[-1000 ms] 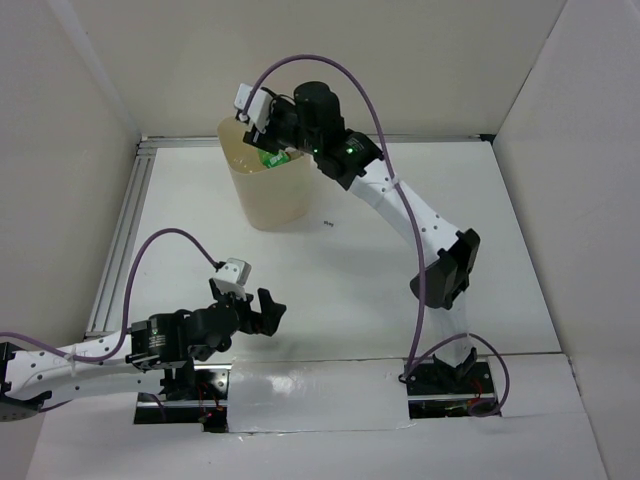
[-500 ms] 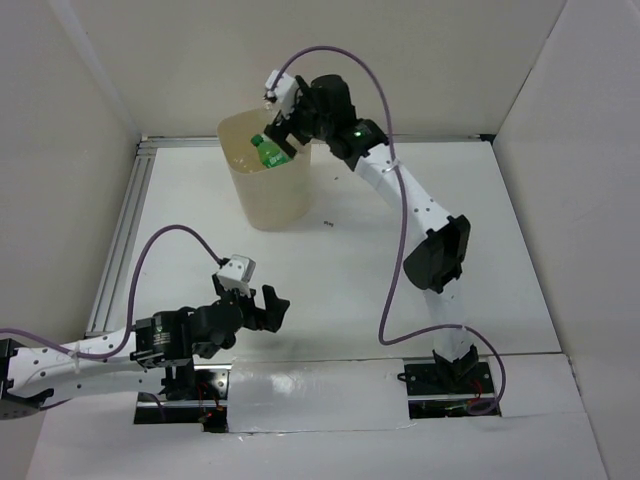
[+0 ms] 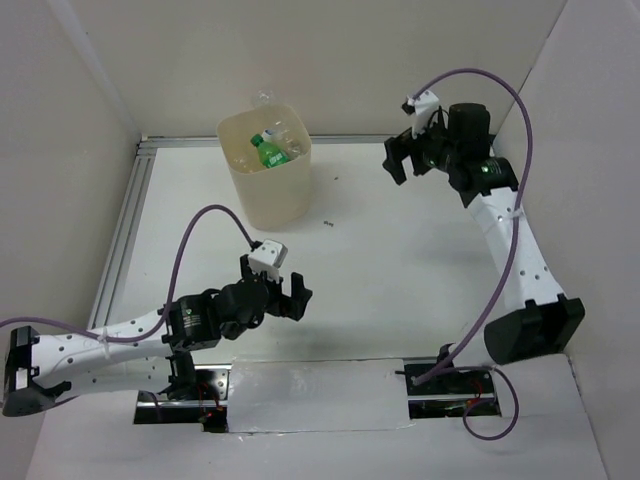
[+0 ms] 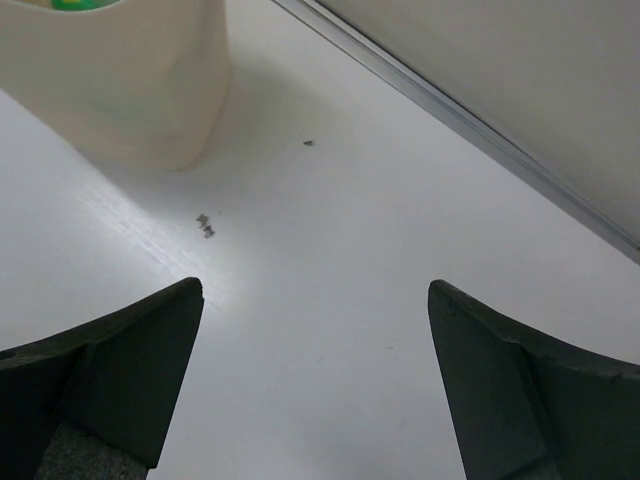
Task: Put the plastic bottles in the bin
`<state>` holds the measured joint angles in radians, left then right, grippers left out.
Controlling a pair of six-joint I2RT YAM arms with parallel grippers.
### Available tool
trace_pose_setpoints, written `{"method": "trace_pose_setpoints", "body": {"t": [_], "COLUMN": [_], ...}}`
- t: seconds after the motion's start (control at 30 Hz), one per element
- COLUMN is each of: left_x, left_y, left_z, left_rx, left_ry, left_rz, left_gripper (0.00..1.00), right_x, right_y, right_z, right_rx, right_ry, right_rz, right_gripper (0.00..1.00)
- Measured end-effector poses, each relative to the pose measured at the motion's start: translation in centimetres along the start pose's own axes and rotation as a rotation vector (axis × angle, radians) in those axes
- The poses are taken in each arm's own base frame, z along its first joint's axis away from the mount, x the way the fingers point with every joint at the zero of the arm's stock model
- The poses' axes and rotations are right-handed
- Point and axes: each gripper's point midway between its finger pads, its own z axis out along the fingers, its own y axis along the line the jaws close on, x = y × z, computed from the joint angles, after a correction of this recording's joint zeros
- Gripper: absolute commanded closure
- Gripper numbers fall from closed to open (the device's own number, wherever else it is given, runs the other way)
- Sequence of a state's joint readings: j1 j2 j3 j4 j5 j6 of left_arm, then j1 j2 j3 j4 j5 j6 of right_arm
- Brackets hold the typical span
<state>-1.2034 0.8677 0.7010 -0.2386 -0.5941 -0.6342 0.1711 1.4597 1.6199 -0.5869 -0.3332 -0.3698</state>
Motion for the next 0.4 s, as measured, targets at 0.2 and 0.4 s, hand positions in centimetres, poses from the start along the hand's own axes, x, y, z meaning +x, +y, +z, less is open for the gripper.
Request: {"method": "trace_pose_setpoints", "body": {"t": [0.2, 0.4], "left_x": [-1.1, -0.4], "left_y": [-0.4, 0.4], "left_z": [0.5, 0.3], "left_rx": [0.026, 0.040], "left_ry": [-0.003, 0.030], "left_rz": [-0.028, -0.046], "left_gripper": [0.01, 0.01], "right_x": [10.3, 19.5], "right_y": [-1.6, -1.3], "right_z": [-3.5, -6.3], "right_rx": [0.091, 0.237], "right_ry": [0.139, 0.291], "right_rz": [0.194, 0.429], "right_gripper": [0.00, 0.00]}}
